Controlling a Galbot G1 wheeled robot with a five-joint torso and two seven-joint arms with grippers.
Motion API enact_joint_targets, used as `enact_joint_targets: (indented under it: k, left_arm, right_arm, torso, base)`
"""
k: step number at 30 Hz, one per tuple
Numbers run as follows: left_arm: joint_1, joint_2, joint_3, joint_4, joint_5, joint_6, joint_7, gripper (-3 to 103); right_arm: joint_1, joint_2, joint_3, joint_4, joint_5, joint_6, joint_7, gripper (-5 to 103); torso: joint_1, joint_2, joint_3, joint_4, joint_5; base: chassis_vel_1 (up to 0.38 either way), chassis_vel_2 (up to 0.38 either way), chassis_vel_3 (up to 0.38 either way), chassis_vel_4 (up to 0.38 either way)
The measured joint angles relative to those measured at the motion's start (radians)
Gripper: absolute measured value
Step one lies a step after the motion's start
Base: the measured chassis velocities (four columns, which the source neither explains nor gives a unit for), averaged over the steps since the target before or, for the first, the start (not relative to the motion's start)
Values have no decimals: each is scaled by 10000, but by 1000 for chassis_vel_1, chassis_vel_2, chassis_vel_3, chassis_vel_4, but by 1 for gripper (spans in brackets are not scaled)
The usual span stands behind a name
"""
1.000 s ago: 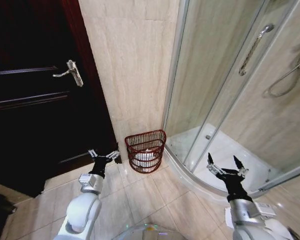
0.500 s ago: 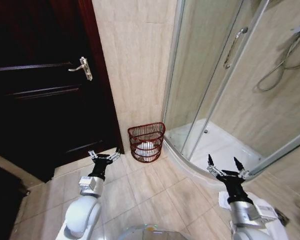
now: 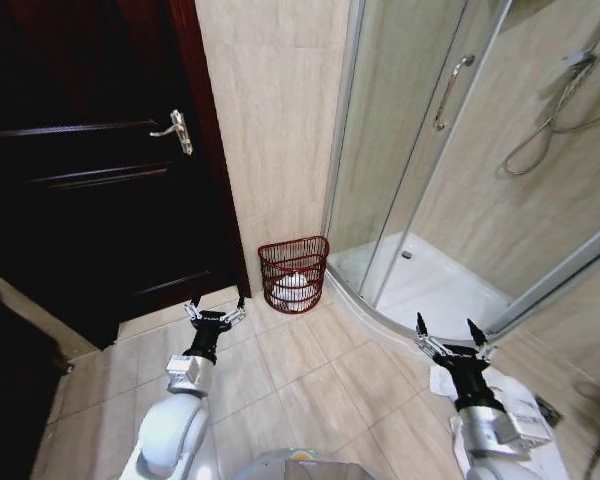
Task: Discard the used towel into the hamper.
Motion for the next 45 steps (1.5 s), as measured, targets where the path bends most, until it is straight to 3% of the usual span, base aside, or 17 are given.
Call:
enact_joint_targets:
  k: [16,31,45]
  left_arm:
    - [-322,67,456,380,-22,-45,29,100]
    - [-321,114,425,402,-148,-132,43,100]
    - [-251,79,434,318,-149,-159,51,100]
  right_arm:
    - [65,340,32,-320,-189,424,76,100]
    - [-127,421,17,-194,-81,27,320,100]
    - [-198,418,148,-125,248,274,355,100]
  torso:
    - [-2,1,-2,0,-1]
    - [1,0,0,-1,-1]
    - [0,0,0,0,0]
  base:
    - [86,-91,-97,89]
    - [0,0,0,0]
    - [-29,-30,28,28]
